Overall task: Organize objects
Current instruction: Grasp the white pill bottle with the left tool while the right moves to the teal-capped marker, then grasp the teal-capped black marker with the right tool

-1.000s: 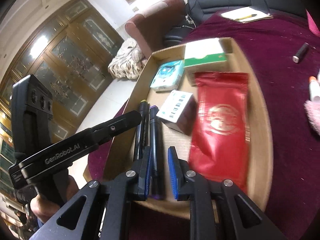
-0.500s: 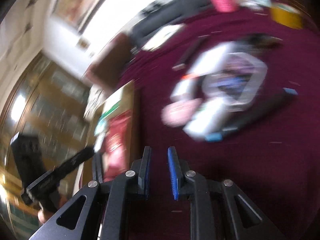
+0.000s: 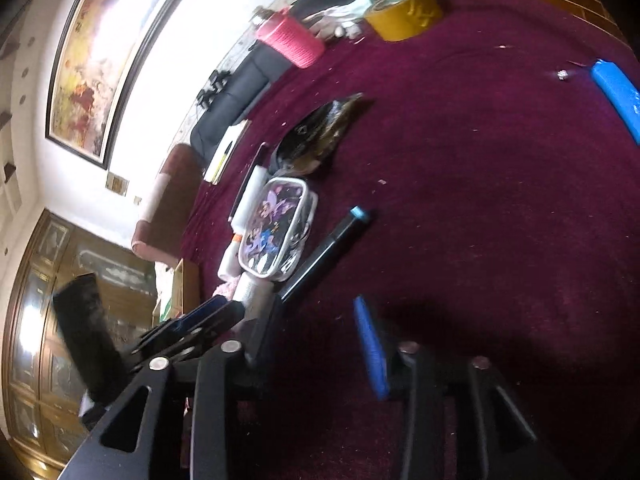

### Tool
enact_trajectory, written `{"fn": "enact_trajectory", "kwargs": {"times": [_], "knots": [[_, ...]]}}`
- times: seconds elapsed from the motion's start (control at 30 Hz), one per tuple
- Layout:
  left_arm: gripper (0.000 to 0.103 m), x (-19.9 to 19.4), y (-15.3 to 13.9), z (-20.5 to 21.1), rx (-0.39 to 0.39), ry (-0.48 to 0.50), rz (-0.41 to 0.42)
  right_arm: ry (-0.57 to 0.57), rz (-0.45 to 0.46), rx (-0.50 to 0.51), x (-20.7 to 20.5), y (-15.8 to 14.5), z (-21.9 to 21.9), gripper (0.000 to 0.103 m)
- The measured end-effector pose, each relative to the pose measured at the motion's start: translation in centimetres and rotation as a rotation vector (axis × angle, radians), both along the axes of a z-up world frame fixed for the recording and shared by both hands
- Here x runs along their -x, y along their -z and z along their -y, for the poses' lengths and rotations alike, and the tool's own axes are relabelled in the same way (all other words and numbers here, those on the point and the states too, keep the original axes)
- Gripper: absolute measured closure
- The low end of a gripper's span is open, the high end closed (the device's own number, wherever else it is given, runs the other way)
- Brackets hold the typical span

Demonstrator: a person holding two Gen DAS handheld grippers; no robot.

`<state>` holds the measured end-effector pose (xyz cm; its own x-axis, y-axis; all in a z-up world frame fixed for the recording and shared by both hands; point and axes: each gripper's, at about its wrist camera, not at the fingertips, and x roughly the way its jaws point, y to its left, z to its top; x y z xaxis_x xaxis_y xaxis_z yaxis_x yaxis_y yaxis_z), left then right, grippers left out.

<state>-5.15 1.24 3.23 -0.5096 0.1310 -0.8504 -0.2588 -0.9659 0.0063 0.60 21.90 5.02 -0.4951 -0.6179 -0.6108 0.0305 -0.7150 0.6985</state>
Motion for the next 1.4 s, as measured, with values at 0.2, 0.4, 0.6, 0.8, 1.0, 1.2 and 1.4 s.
{"fn": "enact_trajectory", "kwargs": {"times": [0.2, 0.4, 0.6, 0.8, 1.0, 1.2, 1.4], "knots": [[0.069, 1.5, 2.4, -0.5, 0.011, 0.008, 0.032, 0.002, 0.019, -0.014, 0.6, 0.4, 0.2, 0.06], [0.07, -0.4, 2.2, 0.3, -0.062, -0.05, -0.012, 0.001, 0.045, -0.141, 1.7, 0.2, 2.5, 0.06], [0.07, -1.7, 2.7, 1.8, -0.119, -0.085, -0.054, -0.04, 0.027, -0.352, 3.5, -0.2, 7.4, 0.06], [0.07, -1.5, 3.0, 2.3, -0.17, -0.078, -0.089, -0.049, 0.0, -0.559, 5.0, 0.4, 11.4, 0.059], [0.07, -1.6, 3.1, 2.2, -0.171, -0.065, -0.091, -0.113, -0.034, -0.666, 5.2, 0.4, 11.5, 0.081], [0.07, -1.7, 3.1, 2.4, -0.187, -0.068, -0.089, -0.087, -0.007, -0.559, 4.4, 0.3, 8.2, 0.088], [0.07, -1.7, 3.0, 3.0, -0.219, -0.077, -0.085, -0.072, -0.01, -0.445, 2.9, 0.3, 5.7, 0.088]]}}
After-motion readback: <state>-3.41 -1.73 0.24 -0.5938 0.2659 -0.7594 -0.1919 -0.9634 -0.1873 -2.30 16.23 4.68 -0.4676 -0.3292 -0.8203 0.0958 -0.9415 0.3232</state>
